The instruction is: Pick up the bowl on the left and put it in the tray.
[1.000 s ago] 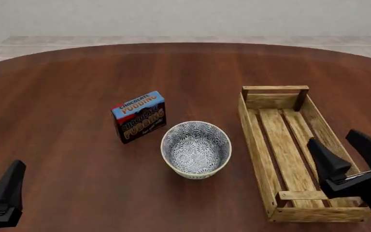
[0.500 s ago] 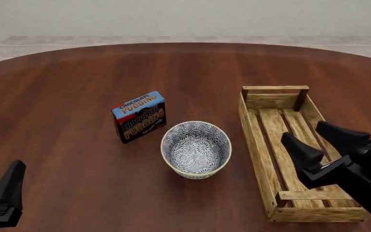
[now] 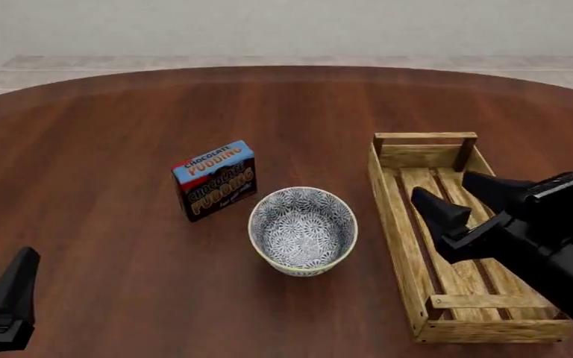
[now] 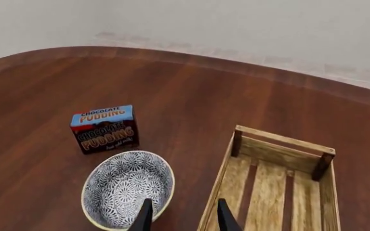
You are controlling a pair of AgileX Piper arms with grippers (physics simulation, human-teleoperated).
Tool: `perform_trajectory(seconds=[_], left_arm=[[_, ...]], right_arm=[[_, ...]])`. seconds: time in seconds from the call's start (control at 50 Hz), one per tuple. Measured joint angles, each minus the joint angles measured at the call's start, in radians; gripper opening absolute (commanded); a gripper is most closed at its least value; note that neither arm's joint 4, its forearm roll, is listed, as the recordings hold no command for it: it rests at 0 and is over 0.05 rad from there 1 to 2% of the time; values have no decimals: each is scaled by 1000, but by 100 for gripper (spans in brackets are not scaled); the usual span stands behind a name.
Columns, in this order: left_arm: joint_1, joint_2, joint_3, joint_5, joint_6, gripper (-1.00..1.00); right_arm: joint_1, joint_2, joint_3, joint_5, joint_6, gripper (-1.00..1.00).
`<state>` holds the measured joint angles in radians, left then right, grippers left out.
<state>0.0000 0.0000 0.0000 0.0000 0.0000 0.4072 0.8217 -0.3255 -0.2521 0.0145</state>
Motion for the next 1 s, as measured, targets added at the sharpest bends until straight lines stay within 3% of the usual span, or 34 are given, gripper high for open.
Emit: perform_trajectory(seconds=[1.0], left_arm=[[0,0,0,0,0,100]], right_arm=[[45,323,-165,-69,-6,100]])
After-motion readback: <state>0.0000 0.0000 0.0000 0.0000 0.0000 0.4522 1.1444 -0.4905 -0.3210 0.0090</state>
